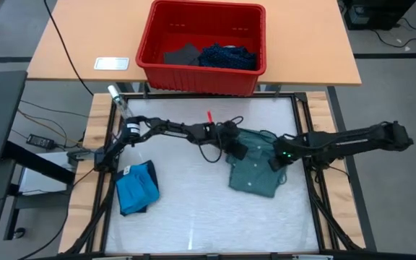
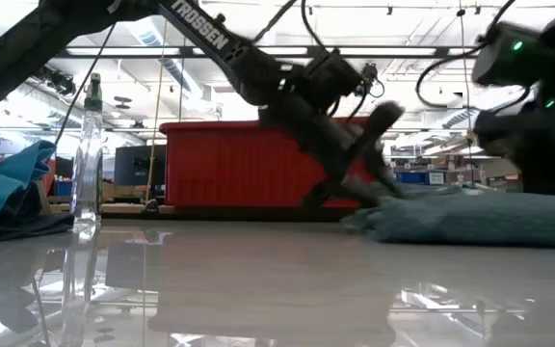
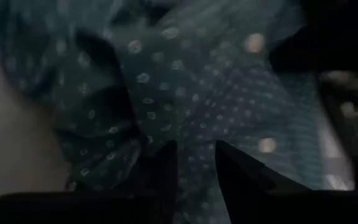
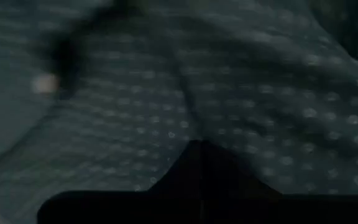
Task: Fold laundry
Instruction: Fold the green polo shirt, then stack the dark and light blue shorts on top of the green polo shirt
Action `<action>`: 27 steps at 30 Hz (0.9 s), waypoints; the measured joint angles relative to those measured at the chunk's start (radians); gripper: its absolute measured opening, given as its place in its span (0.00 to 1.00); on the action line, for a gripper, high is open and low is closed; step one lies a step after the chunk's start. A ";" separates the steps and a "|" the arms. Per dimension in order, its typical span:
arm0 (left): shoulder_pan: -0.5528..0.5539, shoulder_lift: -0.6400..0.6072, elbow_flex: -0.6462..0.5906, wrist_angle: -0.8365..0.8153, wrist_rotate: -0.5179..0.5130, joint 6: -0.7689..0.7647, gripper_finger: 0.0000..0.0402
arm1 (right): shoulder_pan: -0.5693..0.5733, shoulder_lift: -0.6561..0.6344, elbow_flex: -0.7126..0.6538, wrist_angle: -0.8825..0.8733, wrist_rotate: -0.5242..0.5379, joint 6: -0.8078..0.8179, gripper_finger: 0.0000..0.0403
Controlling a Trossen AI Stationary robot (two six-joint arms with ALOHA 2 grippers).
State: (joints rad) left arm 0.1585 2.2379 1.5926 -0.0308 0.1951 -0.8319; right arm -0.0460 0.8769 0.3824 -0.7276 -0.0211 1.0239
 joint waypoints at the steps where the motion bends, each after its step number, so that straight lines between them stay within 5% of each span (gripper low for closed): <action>1: 0.000 -0.007 0.024 -0.030 0.002 -0.008 0.28 | 0.011 -0.033 0.016 -0.038 -0.005 -0.016 0.03; 6: -0.010 -0.098 0.164 -0.348 -0.034 0.073 0.29 | 0.032 -0.174 0.112 -0.074 0.047 -0.103 0.13; 13: -0.163 -0.293 0.197 -0.971 -0.263 -0.029 0.41 | 0.030 -0.233 0.136 0.240 0.086 -0.195 0.35; 16: -0.262 -0.375 0.148 -1.159 -0.322 -0.151 0.49 | 0.031 -0.188 0.095 0.476 0.004 -0.190 0.46; 19: -0.335 -0.460 0.045 -1.164 -0.326 -0.288 0.55 | 0.032 -0.104 0.055 0.718 -0.062 -0.181 0.57; 27: -0.501 -0.633 -0.082 -1.474 -0.200 -0.596 0.64 | 0.082 0.137 0.053 0.988 -0.054 -0.107 0.73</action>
State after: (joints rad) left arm -0.3426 1.6052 1.5110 -1.5044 -0.0052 -1.4277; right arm 0.0359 1.0135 0.4355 0.2605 -0.0748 0.9166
